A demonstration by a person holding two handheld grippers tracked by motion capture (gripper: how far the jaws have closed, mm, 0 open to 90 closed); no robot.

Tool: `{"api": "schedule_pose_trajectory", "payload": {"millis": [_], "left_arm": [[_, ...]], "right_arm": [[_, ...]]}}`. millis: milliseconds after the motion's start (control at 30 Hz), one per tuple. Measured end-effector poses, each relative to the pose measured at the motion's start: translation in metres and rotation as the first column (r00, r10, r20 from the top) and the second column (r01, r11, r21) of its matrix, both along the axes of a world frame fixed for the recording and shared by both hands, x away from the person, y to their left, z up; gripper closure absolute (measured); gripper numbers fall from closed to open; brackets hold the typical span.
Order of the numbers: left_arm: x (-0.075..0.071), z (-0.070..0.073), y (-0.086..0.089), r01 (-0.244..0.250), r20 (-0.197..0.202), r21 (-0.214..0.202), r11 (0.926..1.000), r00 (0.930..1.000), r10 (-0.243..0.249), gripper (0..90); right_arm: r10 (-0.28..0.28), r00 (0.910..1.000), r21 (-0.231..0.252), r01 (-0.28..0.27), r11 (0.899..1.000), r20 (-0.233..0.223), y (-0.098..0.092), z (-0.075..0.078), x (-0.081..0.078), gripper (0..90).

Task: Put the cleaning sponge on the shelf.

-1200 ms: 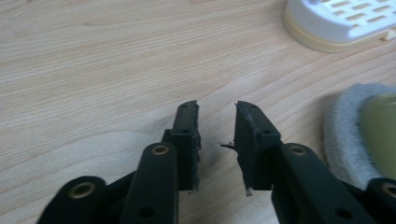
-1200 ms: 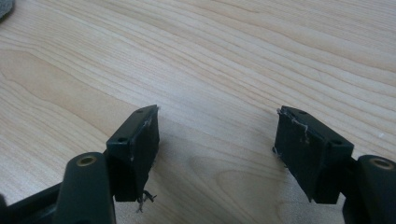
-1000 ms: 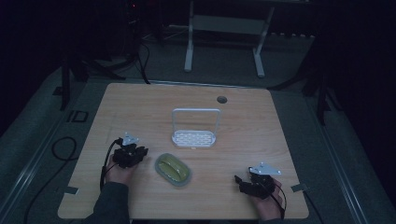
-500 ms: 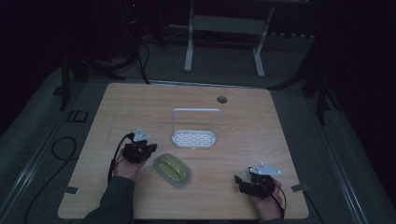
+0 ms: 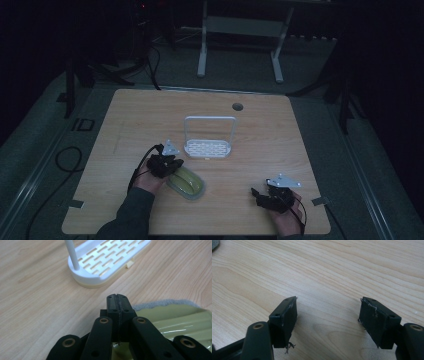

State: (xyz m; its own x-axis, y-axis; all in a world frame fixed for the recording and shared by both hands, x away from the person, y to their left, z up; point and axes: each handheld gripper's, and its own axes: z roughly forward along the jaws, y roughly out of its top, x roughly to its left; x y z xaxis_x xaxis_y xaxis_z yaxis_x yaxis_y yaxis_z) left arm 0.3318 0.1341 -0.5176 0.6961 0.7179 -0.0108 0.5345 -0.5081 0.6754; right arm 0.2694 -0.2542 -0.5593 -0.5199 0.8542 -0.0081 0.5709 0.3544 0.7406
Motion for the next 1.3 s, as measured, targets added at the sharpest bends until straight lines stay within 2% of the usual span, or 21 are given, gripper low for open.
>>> {"api": "schedule_pose_trajectory", "payload": {"millis": [400,600,767,867,967,1000,1300], "left_arm": [[-0.031,-0.011,0.025,-0.049,-0.044,-0.004,0.9988,0.9978,0.049,90.0],[-0.047,-0.011,0.028,-0.042,-0.053,0.002,0.9991,0.9977,0.042,90.0],[-0.059,-0.010,0.028,-0.016,-0.064,0.007,0.9998,0.9978,0.016,90.0],[-0.060,-0.006,0.028,-0.024,-0.063,-0.014,0.9996,0.9977,0.023,89.1],[-0.058,-0.002,0.028,-0.030,-0.064,-0.030,0.9991,0.9976,0.028,82.9],[-0.057,0.005,0.026,-0.028,-0.060,-0.045,0.9986,0.9979,0.025,79.5],[-0.049,0.024,0.013,0.000,-0.059,-0.049,0.9988,0.9983,-0.003,69.6]], "right_arm": [[0.000,1.0000,0.000,0.000,1.000,0.000,0.000,0.000,0.000,30.0],[0.000,1.0000,0.000,0.000,1.000,0.000,0.000,0.000,0.000,30.0],[0.000,1.0000,0.000,0.000,1.000,0.000,0.000,0.000,0.000,30.0],[0.000,1.0000,0.000,0.000,1.000,0.000,0.000,0.000,0.000,30.0],[0.000,1.0000,0.000,0.000,1.000,0.000,0.000,0.000,0.000,30.0],[0.000,1.0000,0.000,0.000,1.000,0.000,0.000,0.000,0.000,30.0],[0.000,1.0000,0.000,0.000,1.000,0.000,0.000,0.000,0.000,30.0]]}}
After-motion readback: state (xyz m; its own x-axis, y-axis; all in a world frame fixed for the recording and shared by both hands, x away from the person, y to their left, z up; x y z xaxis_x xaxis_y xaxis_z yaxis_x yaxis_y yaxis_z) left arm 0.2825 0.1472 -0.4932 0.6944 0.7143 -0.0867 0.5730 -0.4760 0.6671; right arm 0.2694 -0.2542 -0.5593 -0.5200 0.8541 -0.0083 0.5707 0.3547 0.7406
